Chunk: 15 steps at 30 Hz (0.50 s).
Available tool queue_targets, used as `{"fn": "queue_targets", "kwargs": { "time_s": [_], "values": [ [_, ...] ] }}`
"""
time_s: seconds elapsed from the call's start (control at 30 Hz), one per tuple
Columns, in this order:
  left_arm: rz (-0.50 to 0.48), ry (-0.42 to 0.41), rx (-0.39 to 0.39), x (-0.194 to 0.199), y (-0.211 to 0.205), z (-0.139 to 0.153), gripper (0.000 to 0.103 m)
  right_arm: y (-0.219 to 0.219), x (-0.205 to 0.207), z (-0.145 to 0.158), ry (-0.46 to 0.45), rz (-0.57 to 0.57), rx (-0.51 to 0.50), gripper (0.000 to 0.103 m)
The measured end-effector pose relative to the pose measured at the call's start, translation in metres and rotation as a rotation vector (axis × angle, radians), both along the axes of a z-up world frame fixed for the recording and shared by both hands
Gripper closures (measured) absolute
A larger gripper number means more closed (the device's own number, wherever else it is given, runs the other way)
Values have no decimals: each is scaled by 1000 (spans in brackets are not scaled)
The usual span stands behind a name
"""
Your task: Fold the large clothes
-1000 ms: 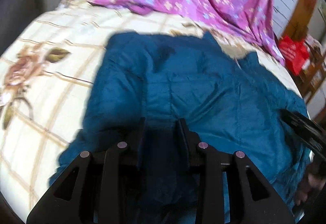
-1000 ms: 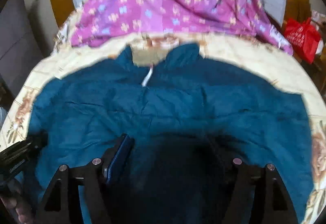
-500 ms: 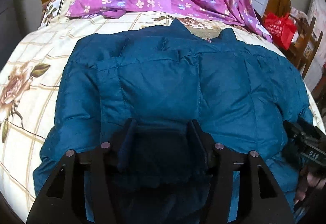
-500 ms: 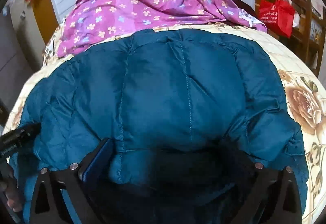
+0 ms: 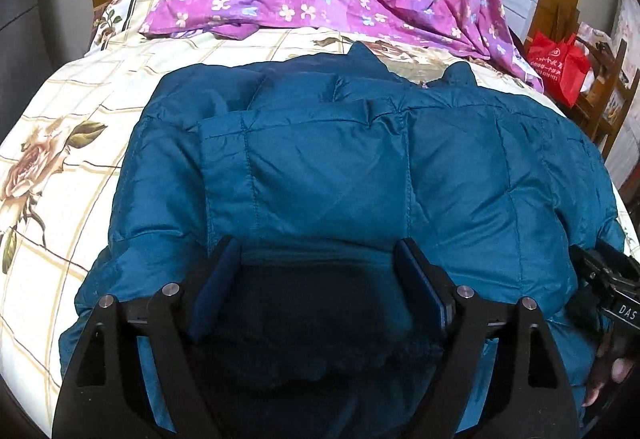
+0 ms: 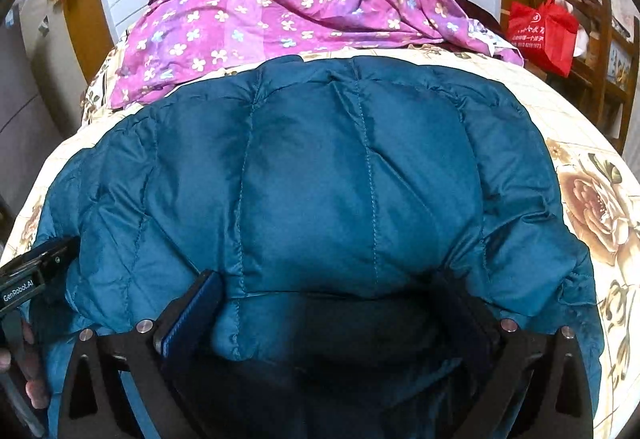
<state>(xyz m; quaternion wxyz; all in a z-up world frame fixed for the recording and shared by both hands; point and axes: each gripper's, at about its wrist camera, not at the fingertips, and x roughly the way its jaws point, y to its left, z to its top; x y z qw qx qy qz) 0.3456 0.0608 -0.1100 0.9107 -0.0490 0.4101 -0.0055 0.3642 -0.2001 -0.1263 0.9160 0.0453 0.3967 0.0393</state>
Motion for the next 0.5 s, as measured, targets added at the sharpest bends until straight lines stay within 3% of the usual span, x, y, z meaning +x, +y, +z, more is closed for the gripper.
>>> {"fn": "queue_targets", "kwargs": {
  "time_s": [0.17,0.33,0.43,0.5],
  "values": [
    [-3,0,11,0,-2,0,22,3,2,-2,10,-7,-26,0],
    [6,-7,-79,-26,17,22,22,4,-3,11,55,-16,-73,1],
    [10,-12,-98,-53,30,32,22,-2,-40,34,2,-22,-52,1],
    [1,12,-92,-72,36,34,22,-4,-71,37,22,-9,-44,1]
  ]
}}
